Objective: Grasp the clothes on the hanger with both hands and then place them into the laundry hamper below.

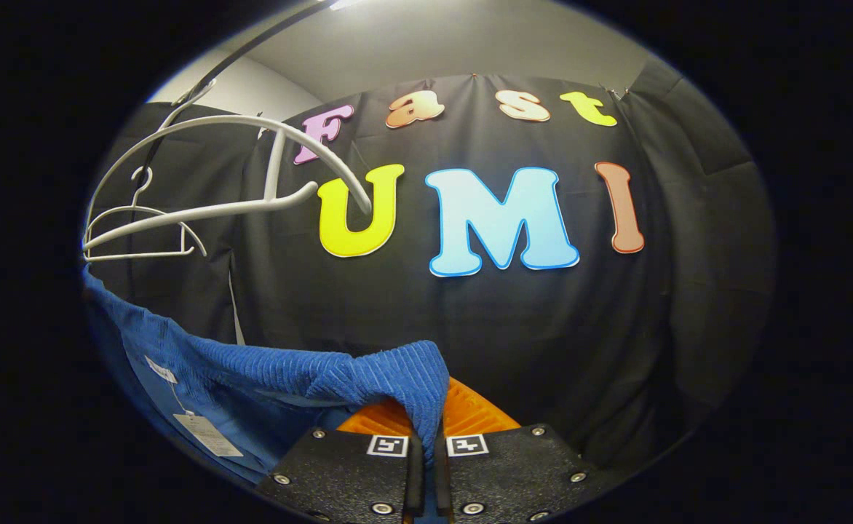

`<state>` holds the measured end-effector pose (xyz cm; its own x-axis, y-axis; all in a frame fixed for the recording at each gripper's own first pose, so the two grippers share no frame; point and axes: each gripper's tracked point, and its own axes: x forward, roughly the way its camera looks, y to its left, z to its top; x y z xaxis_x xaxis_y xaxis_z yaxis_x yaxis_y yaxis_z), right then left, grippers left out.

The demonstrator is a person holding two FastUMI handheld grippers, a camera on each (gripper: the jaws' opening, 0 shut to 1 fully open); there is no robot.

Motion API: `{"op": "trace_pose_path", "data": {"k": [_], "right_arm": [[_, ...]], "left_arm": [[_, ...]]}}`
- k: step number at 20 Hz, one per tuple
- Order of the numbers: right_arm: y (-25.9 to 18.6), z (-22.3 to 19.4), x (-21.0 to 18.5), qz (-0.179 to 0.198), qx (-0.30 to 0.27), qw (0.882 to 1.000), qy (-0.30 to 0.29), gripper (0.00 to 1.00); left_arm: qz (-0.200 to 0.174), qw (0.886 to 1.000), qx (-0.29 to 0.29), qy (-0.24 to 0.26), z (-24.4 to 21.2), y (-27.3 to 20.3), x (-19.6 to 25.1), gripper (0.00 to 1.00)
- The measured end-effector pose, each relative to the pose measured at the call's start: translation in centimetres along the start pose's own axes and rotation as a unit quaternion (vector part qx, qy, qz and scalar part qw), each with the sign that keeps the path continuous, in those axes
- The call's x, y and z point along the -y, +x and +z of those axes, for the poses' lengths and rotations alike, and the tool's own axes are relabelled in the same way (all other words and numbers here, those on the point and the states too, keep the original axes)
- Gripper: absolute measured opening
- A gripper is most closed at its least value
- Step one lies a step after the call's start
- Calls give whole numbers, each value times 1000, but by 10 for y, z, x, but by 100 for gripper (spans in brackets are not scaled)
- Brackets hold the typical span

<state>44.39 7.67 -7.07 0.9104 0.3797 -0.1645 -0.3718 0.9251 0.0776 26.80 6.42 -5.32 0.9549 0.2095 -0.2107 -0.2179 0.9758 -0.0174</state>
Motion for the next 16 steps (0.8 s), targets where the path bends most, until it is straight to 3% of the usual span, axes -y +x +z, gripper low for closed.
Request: {"op": "trace_pose_path", "data": {"k": [7,8,9,10,12,16], "right_arm": [[-79,21,-18,-2,15,1000,14,5],[-94,32,-18,-2,20,1000,15,5],[-107,37,-25,-1,24,1000,17,5],[-120,41,-31,1,27,999,20,4],[-146,48,-47,7,30,999,26,5],[-196,57,-82,24,40,999,20,5]], "left_arm": [[-38,999,18,-8,9,-58,14,8],[-46,999,24,-13,13,-69,17,3],[-55,998,30,-18,20,-79,19,8],[-64,997,36,-22,24,-89,20,3],[-79,995,47,-29,32,-112,23,8],[-109,992,55,-26,30,-148,31,3]]}}
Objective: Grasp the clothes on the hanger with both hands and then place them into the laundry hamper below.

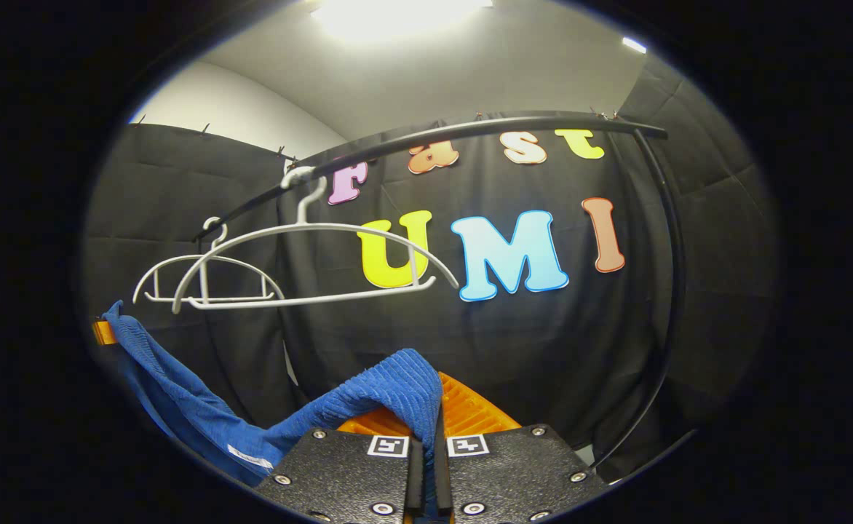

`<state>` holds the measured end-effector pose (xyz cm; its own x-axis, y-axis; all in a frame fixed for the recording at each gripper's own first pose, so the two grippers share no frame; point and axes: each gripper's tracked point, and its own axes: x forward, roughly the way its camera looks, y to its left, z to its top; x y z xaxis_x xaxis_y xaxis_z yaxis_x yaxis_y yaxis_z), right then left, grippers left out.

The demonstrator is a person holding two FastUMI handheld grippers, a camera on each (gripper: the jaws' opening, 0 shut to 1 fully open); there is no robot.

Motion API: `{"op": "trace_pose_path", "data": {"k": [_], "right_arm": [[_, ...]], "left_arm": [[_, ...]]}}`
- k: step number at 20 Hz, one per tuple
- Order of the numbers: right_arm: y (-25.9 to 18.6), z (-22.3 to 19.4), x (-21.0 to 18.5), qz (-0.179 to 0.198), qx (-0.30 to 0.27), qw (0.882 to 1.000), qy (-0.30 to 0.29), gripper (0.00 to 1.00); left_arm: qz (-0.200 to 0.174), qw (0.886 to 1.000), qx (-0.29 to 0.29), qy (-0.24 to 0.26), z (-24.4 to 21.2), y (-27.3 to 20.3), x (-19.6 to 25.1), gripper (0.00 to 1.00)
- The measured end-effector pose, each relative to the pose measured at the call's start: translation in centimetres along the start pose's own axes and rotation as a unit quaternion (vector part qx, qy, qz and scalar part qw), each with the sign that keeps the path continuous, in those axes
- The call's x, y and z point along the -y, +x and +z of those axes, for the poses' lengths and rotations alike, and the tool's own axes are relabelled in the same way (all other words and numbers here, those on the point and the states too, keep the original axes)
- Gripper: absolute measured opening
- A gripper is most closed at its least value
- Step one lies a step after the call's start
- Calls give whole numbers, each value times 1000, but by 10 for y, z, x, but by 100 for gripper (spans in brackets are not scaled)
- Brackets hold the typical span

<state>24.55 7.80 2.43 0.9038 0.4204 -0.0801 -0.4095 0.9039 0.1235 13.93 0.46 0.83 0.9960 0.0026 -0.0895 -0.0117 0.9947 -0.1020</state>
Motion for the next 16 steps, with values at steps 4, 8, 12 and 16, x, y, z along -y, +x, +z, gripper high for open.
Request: {"op": "trace_pose_path", "data": {"k": [4,8,12,16], "right_arm": [[-40,-9,-38,18,-3,1000,0,5],[-67,-47,-69,36,-34,999,-18,5],[-85,-99,-92,45,-72,996,-22,5],[-93,-142,-97,50,-107,993,-31,5]], "left_arm": [[-24,1000,-20,-5,-25,-26,18,3],[-39,998,-49,-5,-67,-39,34,3],[-58,995,-72,-27,-113,-50,52,0],[-69,992,-102,-35,-156,-49,65,3]]}}
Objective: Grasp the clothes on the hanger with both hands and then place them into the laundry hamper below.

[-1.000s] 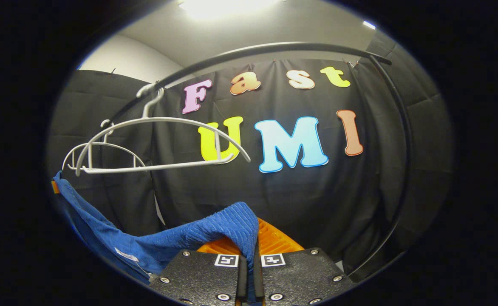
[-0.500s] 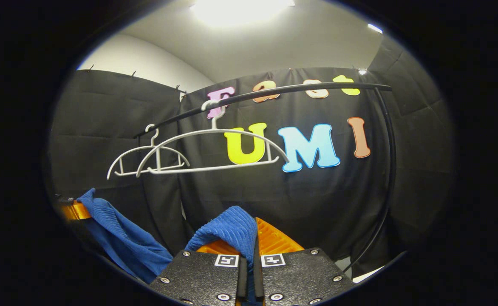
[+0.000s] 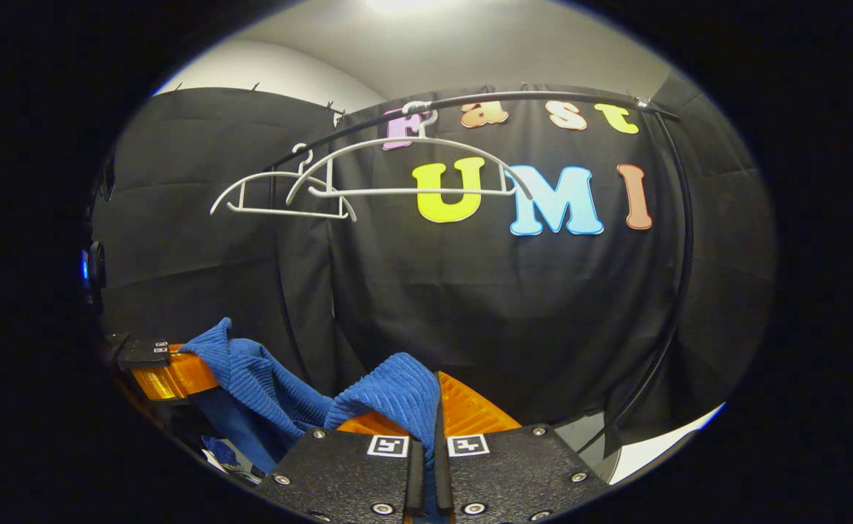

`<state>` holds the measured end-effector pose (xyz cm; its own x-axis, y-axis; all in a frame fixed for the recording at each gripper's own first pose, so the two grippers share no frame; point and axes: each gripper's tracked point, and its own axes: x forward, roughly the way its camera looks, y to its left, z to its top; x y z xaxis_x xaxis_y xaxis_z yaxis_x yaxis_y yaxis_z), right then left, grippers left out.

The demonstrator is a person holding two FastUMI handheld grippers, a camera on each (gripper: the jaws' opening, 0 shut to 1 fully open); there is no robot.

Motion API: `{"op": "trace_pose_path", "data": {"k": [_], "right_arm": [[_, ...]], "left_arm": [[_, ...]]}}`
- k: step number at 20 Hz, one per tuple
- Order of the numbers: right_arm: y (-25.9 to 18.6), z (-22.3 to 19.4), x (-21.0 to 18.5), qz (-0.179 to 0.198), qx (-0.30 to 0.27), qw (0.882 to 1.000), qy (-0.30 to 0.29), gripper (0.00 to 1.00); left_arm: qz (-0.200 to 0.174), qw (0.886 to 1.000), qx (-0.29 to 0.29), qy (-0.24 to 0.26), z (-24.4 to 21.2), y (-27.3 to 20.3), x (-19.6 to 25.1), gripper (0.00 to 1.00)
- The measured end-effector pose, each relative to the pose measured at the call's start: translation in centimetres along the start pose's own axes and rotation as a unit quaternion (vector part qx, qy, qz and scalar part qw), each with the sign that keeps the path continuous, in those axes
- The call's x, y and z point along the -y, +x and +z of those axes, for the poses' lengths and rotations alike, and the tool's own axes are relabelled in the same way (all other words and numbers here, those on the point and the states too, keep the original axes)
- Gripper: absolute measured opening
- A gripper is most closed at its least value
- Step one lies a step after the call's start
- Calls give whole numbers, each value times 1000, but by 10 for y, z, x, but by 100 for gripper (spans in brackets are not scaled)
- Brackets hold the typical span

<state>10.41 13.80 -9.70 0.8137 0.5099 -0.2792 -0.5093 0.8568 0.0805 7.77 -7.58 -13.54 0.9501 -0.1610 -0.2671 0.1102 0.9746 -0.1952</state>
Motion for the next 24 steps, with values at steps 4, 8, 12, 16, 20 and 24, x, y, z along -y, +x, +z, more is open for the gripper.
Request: {"op": "trace_pose_path", "data": {"k": [4,8,12,16,20,24], "right_arm": [[11,-48,1,-4,-38,999,-12,6],[15,-102,6,-10,-96,995,-16,8],[18,-148,12,-13,-151,988,-21,10],[12,-186,10,-16,-191,981,-26,12],[2,-222,9,-15,-233,972,-32,14],[-5,-241,7,-14,-257,966,-27,26]], "left_arm": [[5,999,-42,6,-50,13,2,3],[22,995,-95,21,-100,22,-14,3],[33,987,-153,29,-151,20,-24,4],[38,977,-209,35,-209,10,-34,5],[41,965,-258,24,-247,7,-35,6],[46,953,-297,29,-277,-9,-40,10]]}}
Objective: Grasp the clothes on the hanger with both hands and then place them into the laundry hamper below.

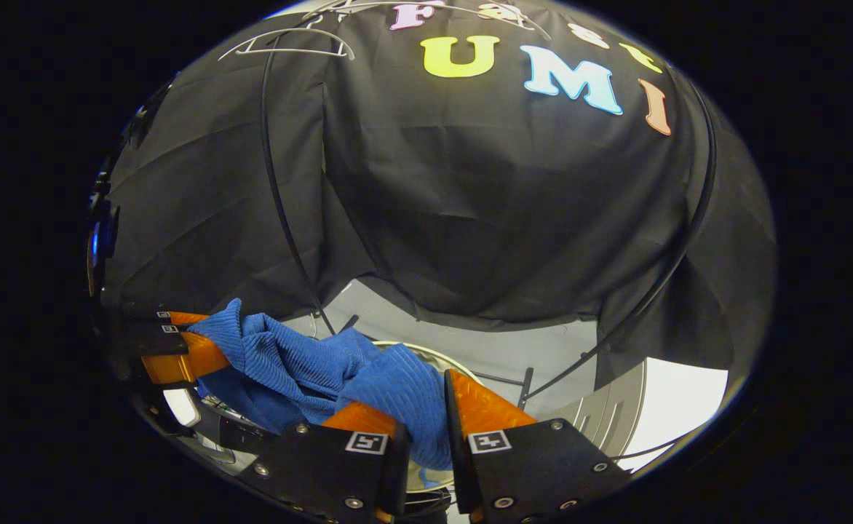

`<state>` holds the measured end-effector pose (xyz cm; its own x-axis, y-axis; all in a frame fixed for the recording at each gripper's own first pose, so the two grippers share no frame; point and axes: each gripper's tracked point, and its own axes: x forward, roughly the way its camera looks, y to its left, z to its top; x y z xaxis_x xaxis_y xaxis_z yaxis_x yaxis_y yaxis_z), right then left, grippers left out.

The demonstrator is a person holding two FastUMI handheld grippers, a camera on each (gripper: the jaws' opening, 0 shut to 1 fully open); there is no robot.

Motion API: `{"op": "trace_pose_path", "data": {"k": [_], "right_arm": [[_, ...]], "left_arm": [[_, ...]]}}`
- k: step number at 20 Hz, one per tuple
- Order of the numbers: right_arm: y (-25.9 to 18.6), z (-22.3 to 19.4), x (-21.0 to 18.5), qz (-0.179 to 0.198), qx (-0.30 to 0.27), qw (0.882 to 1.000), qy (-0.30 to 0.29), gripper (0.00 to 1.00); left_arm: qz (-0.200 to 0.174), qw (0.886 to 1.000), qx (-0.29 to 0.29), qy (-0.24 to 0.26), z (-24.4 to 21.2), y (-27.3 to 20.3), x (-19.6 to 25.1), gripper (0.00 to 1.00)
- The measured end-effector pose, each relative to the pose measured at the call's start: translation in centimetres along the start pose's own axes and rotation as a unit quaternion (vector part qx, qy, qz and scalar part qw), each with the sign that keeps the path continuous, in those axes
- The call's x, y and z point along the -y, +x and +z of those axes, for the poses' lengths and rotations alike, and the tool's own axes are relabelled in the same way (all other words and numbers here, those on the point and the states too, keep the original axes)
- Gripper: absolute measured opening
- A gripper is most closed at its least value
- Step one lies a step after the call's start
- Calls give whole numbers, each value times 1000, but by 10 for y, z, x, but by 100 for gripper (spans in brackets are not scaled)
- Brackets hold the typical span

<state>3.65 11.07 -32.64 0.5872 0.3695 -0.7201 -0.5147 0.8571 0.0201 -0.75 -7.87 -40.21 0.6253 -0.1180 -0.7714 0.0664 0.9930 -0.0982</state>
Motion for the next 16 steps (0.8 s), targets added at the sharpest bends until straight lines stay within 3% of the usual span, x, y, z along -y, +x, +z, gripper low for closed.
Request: {"op": "trace_pose_path", "data": {"k": [2,3,6,7,9,11,12,16], "right_arm": [[3,-8,0,-4,-10,1000,2,33],[-1,-10,-3,-1,-8,1000,6,39],[-5,-10,-12,-2,-3,1000,7,83],[-8,-11,-12,-5,-1,1000,5,90],[-14,-6,-12,-11,10,1000,7,94],[-27,3,-8,-26,27,999,13,95],[-37,13,-3,-36,43,998,20,94],[-94,72,19,-77,126,988,52,94]], "left_arm": [[-7,1000,-13,-1,-14,-2,-3,22],[-15,1000,-16,-5,-19,-1,-2,37],[-19,1000,-11,-9,-18,-11,-7,84],[-14,1000,-6,-5,-15,-16,-12,100],[-9,1000,10,4,-7,-22,-19,95],[-6,999,39,11,16,-34,-24,100],[-6,998,59,14,30,-42,-28,95],[-11,986,162,27,113,-102,-35,95]]}}
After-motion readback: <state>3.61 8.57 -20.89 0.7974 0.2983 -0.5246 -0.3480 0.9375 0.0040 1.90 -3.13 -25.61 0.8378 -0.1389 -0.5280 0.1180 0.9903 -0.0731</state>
